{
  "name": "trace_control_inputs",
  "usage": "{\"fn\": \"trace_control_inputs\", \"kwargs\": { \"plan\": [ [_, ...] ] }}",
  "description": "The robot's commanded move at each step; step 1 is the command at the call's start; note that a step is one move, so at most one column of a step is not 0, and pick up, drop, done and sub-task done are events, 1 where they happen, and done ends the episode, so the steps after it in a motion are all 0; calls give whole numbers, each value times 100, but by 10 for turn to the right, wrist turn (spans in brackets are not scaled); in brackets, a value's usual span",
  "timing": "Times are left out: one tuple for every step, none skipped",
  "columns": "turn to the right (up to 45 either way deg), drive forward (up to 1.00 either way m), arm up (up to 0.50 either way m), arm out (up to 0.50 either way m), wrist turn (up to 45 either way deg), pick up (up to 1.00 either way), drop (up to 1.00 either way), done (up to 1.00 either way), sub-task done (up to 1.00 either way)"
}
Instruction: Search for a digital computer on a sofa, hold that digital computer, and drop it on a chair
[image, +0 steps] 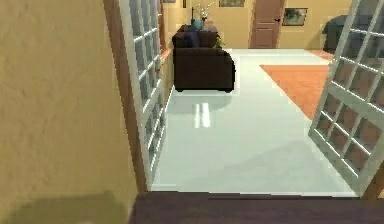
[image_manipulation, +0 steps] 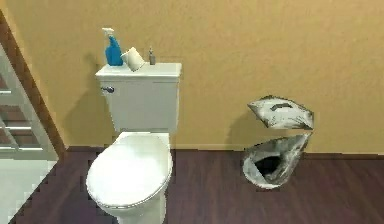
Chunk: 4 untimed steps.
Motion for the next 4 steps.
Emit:
{"fn": "trace_control_inputs", "kwargs": {
  "plan": [
    [0, 70, 0, 0, 0, 0, 0, 0, 0],
    [150, 0, 0, 0, 0, 0, 0, 0, 0],
    [0, 100, 0, 0, 0, 0, 0, 0, 0],
    [0, 100, 0, 0, 0, 0, 0, 0, 0]
  ]
}}
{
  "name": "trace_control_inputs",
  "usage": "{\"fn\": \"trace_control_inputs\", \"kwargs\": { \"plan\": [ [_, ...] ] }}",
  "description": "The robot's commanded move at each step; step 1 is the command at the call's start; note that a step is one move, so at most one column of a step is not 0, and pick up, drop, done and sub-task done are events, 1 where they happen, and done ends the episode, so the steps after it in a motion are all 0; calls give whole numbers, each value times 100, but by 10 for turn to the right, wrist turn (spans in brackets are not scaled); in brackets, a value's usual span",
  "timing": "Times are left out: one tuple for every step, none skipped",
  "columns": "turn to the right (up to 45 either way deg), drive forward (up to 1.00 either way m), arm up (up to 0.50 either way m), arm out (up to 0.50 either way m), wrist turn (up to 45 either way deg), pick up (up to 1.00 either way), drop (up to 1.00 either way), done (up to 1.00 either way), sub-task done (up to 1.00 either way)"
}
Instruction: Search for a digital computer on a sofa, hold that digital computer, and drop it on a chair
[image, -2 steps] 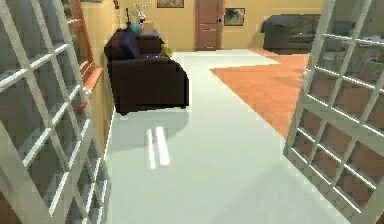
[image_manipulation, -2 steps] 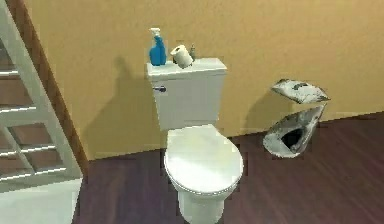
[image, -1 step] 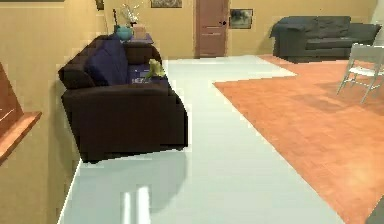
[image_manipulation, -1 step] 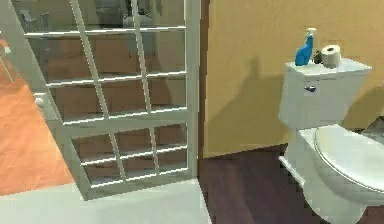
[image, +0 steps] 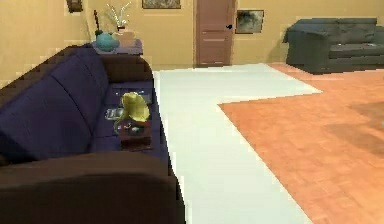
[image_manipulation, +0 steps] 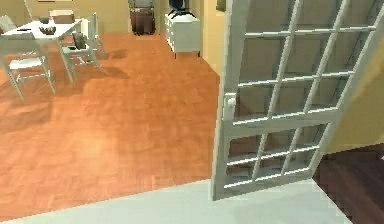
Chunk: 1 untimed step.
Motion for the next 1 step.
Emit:
{"fn": "trace_control_inputs", "kwargs": {
  "plan": [
    [450, 0, 0, 0, 0, 0, 0, 0, 0]
  ]
}}
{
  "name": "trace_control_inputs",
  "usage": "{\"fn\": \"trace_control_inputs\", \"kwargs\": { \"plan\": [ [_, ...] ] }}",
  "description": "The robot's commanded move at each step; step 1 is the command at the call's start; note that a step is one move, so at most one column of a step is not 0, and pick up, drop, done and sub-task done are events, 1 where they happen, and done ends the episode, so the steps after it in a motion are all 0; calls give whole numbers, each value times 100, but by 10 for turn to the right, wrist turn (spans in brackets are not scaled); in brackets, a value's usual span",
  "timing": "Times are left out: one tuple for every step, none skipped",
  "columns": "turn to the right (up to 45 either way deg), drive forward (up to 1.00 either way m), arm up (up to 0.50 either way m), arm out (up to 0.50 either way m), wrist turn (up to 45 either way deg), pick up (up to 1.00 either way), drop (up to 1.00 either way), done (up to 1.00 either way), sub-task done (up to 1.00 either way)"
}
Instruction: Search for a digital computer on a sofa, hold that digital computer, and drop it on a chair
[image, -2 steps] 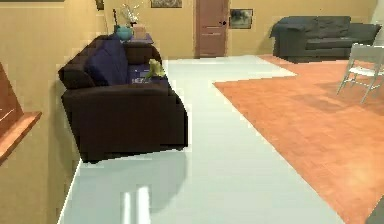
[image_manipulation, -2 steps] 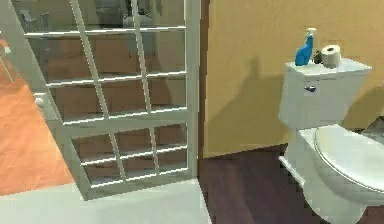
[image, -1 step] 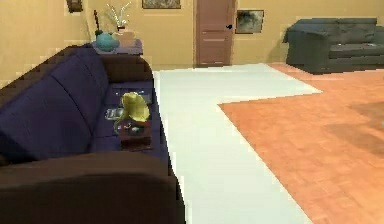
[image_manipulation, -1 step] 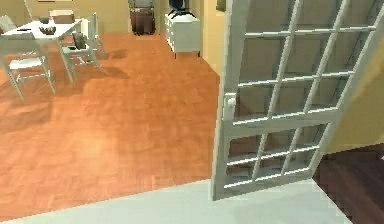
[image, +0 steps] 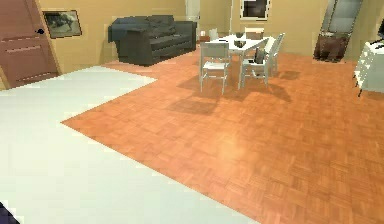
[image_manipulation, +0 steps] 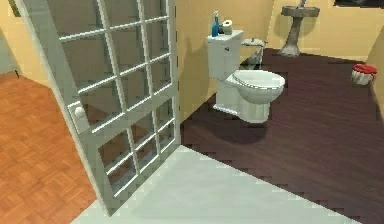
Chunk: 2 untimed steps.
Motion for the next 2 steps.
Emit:
{"fn": "trace_control_inputs", "kwargs": {
  "plan": [
    [30, 0, 0, 0, 0, 0, 0, 0, 0],
    [0, 30, 0, 0, 0, 0, 0, 0, 0]
  ]
}}
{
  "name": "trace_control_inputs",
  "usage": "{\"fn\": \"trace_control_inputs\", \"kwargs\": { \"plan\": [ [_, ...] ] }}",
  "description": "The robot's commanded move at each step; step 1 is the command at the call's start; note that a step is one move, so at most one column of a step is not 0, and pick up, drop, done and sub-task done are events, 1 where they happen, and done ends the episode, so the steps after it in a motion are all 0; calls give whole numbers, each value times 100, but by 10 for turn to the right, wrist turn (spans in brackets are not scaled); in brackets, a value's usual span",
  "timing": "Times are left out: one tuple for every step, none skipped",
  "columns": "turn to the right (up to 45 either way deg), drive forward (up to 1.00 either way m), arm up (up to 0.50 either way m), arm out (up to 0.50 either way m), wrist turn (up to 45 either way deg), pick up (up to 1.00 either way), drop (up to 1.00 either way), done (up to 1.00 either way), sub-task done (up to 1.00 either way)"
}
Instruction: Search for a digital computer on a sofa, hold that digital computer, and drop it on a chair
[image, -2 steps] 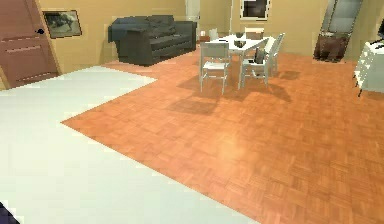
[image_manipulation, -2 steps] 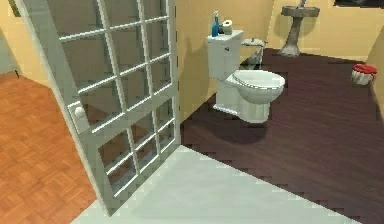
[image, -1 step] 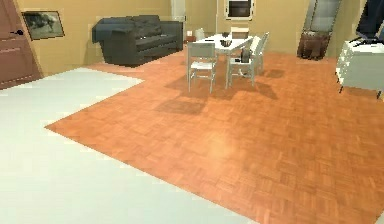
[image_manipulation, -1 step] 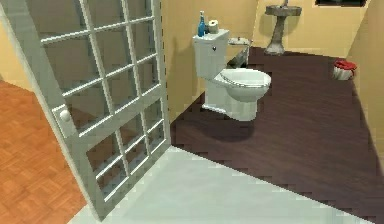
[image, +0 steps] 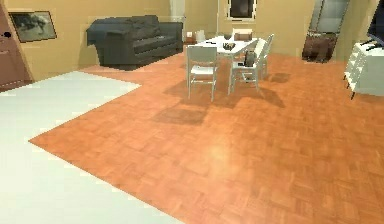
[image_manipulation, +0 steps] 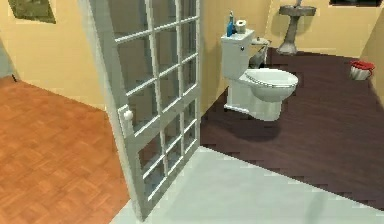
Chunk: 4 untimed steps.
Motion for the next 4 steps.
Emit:
{"fn": "trace_control_inputs", "kwargs": {
  "plan": [
    [-120, 0, 0, 0, 0, 0, 0, 0, 0],
    [0, 55, 0, 0, 0, 0, 0, 0, 0],
    [-450, 0, 0, 0, 0, 0, 0, 0, 0],
    [-60, 0, 0, 0, 0, 0, 0, 0, 0]
  ]
}}
